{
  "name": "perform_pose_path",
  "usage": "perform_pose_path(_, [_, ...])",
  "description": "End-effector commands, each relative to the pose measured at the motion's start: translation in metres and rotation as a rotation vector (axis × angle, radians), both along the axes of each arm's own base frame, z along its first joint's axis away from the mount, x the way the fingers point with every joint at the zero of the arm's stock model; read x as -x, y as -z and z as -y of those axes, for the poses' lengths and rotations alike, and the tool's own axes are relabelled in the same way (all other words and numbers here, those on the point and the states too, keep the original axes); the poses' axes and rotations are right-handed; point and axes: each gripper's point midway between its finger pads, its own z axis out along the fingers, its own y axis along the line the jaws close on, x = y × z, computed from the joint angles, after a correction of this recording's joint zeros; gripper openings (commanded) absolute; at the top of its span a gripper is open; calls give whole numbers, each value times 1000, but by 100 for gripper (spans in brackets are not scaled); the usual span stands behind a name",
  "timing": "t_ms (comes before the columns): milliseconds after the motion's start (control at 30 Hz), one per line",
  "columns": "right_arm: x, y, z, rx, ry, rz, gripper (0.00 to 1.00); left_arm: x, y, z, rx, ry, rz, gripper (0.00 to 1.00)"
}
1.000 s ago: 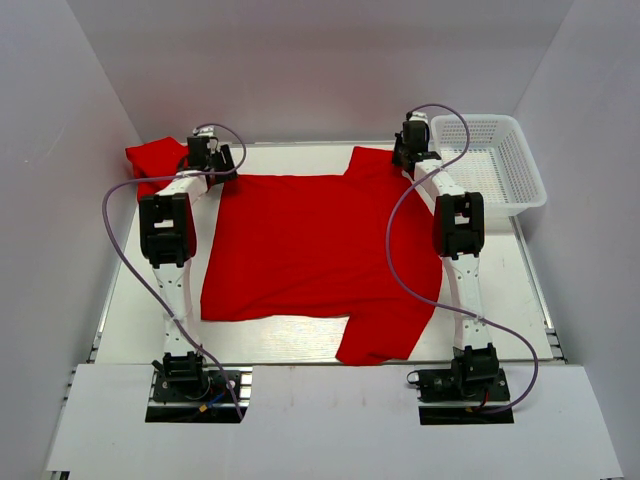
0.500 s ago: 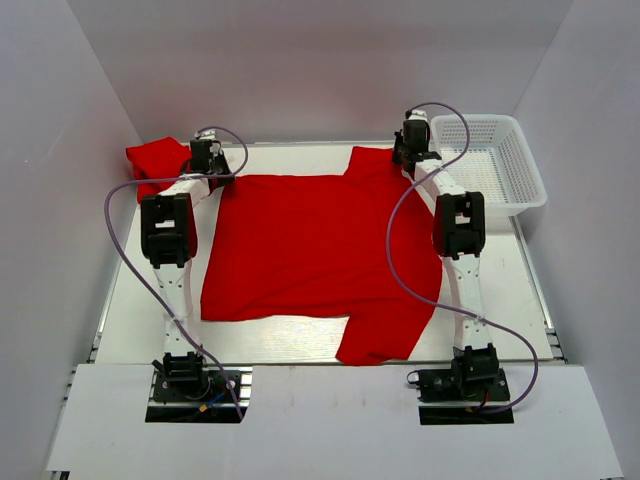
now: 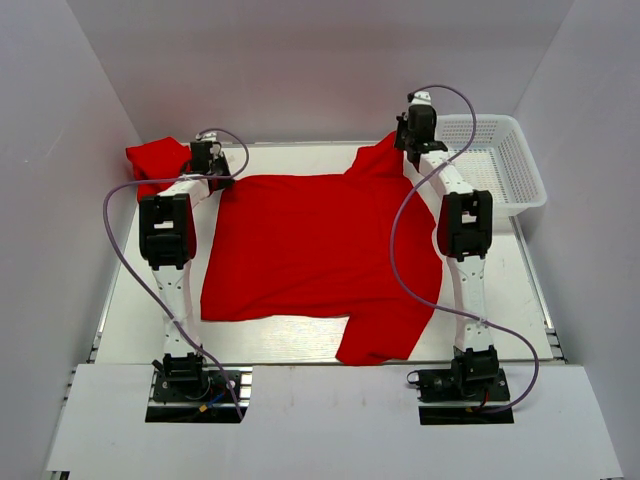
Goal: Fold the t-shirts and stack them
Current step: Grap the side of the flattened tshirt furthest away from the robot with both arms, then fold the flattened tshirt in 1/3 of the way
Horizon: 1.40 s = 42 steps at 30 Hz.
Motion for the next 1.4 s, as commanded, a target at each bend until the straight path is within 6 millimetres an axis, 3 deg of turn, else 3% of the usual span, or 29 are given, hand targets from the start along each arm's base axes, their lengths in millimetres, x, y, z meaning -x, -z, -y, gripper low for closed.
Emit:
perform_pose_path(0, [-3, -69, -1, 8, -25, 137, 0, -12, -70, 4, -14, 33, 121, 0])
perform_pose_path(267, [4, -84, -7, 13, -68, 152, 0, -18, -121, 6, -37, 66, 234, 0])
perform_pose_path(300, [5, -97, -8, 8, -78, 173, 0, -18, -120, 7, -32, 74, 236, 0])
perform_pose_path(367, [7, -105, -12, 1, -100, 183, 0, -16, -136, 8, -38, 87, 270, 0])
perform_pose_path(400, [9, -105, -13, 0, -103, 180, 0, -16, -134, 8, -38, 87, 273, 0])
perform_pose_path(433, [9, -128, -15, -2, -118, 234, 0, -13, -137, 8, -39, 87, 276, 0])
perform_pose_path(467, [11, -129, -16, -1, -129, 236, 0, -13, -144, 8, -47, 91, 288, 0])
perform_pose_path(500, [13, -130, -17, -2, -133, 235, 0, -12, -144, 10, -42, 100, 288, 0])
perform_pose_path(533, [17, -148, -22, -12, -167, 263, 0, -12, -144, 12, -45, 116, 290, 0])
perform_pose_path(600, [22, -147, -25, -13, -182, 258, 0, -8, -152, 13, -48, 130, 303, 0])
perform_pose_path(633, [26, -164, -24, -14, -189, 283, 0, -5, -151, 15, -43, 138, 299, 0])
perform_pose_path(667, [30, -162, -28, -16, -208, 274, 0, -3, -144, 15, -42, 138, 288, 0])
perform_pose_path(733, [38, -176, -29, -19, -225, 290, 0, 3, -157, 18, -43, 162, 313, 0])
perform_pose_path(833, [50, -172, -32, -24, -252, 267, 0, 13, -155, 13, -48, 164, 320, 0])
perform_pose_path(867, [59, -193, -33, -30, -272, 302, 0, 18, -156, 15, -43, 174, 322, 0])
perform_pose_path(900, [63, -177, -33, -30, -276, 269, 0, 22, -155, 18, -34, 187, 318, 0])
perform_pose_path(933, [67, -184, -35, -31, -285, 284, 0, 27, -148, 13, -34, 179, 308, 0])
perform_pose_path(967, [77, -204, -38, -40, -309, 320, 0, 29, -150, 13, -36, 178, 320, 0])
perform_pose_path(1000, [82, -183, -38, -43, -314, 275, 0, 32, -160, 11, -54, 176, 342, 0])
perform_pose_path(1033, [85, -185, -38, -43, -321, 287, 0, 36, -158, 11, -54, 176, 345, 0])
perform_pose_path(1067, [96, -208, -38, -49, -329, 326, 0, 38, -159, 11, -62, 180, 347, 0])
perform_pose_path(1167, [109, -197, -36, -48, -335, 306, 0, 42, -164, 8, -71, 168, 359, 0])
perform_pose_path(1200, [117, -214, -34, -44, -332, 337, 0, 44, -165, 6, -77, 157, 360, 0])
perform_pose_path(1267, [123, -200, -30, -39, -319, 310, 0, 48, -160, 2, -88, 135, 346, 0])
perform_pose_path(1300, [130, -218, -28, -36, -317, 348, 0, 50, -162, -5, -96, 115, 347, 0])
perform_pose_path(1367, [134, -210, -24, -23, -306, 337, 0, 53, -159, -13, -96, 84, 340, 0])
